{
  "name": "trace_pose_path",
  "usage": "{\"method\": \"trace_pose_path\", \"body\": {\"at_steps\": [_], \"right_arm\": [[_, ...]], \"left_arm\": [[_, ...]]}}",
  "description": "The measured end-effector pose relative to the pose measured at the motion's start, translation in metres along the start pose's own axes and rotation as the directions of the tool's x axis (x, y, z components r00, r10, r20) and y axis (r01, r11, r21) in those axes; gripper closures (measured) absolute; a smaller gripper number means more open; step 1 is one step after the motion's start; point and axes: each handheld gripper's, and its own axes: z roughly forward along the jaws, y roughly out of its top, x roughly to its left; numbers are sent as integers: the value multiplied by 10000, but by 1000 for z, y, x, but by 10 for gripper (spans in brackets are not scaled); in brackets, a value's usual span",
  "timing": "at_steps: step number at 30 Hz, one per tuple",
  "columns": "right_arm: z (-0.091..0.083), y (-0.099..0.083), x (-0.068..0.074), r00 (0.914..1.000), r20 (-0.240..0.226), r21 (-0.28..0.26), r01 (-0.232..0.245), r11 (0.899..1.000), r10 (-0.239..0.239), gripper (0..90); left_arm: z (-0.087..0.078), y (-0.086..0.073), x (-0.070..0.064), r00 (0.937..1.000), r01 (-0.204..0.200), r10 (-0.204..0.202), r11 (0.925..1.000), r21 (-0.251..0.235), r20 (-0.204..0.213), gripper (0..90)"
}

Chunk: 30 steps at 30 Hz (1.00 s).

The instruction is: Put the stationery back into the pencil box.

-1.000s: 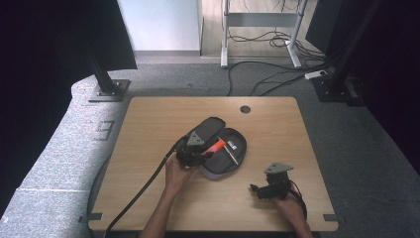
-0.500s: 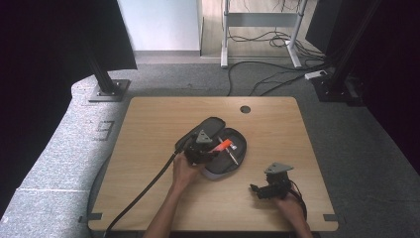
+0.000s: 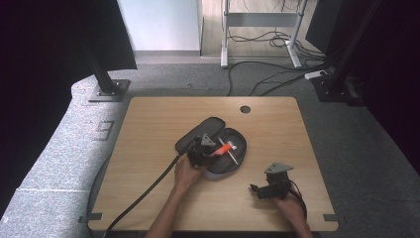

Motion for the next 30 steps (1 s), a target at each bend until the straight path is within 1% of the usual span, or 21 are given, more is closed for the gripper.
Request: {"method": "trace_pose_path", "body": {"at_steps": [5, 7, 11, 14, 16, 22, 27, 30], "right_arm": [[0, 0, 0, 10000, -3, -2, 1, 10000, -1, 41], [0, 0, 0, 10000, -1, -1, 3, 10000, -3, 41], [0, 0, 0, 10000, -3, 1, 1, 10000, -1, 41], [0, 0, 0, 10000, 11, -3, 0, 10000, 0, 41], [0, 0, 0, 10000, 8, -2, 3, 10000, -3, 41], [0, 0, 0, 10000, -1, -2, 3, 10000, -3, 41], [0, 0, 0, 10000, -2, 2, 7, 10000, -7, 41], [0, 0, 0, 10000, 10, -1, 7, 10000, -7, 41]], "left_arm": [[1, -1, 0, 10000, -71, 70, 9998, 162, 20, 653], [1, -1, 1, 9999, -102, 103, 9998, 197, -37, 648], [-2, 0, 1, 10000, 4, -4, 10000, 27, -8, 603], [-6, 1, 0, 10000, -22, 21, 9999, -120, -45, 559], [-9, 1, 0, 10000, 27, -27, 9998, -192, -16, 504], [-19, 1, 1, 9984, 356, -333, 9981, -493, 453, 378], [-31, -3, 2, 9958, 614, -557, 9949, -800, 723, 300], [-40, -7, 3, 9936, 787, -704, 9924, -943, 882, 271]]}}
